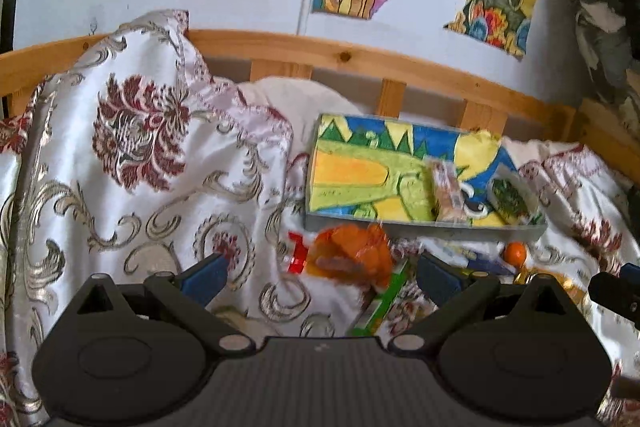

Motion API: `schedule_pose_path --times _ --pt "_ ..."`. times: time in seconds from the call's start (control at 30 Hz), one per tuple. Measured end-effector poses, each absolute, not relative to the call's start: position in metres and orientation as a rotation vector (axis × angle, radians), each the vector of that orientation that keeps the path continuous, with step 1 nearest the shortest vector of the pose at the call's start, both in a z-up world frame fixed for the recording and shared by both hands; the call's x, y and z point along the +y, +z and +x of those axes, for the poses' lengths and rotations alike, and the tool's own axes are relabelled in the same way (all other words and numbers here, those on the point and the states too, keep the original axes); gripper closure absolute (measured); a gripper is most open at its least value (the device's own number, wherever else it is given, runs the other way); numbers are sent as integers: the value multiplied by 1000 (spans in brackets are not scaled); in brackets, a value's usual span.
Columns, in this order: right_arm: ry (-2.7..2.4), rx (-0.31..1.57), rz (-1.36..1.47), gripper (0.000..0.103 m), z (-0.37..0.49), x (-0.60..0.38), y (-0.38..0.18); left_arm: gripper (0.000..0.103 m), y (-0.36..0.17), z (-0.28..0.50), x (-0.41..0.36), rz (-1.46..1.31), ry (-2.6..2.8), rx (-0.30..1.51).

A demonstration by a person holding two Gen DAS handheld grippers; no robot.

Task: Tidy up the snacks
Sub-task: 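Open both tools and lift them away from the tray, then grasp the green stick snack with the left tool while the right tool grasps the puffed-rice bag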

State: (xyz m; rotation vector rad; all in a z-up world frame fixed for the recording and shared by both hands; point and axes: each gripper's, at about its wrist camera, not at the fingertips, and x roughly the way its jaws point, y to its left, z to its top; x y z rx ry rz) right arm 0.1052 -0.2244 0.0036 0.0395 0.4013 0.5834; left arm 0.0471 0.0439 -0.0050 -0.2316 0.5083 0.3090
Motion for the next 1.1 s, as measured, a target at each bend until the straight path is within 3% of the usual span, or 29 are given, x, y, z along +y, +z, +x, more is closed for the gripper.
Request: schedule_pose_path --times 1.1 --pt "657 668 -102 1 96 -172 -42 1 -32 62 64 -240 282 749"
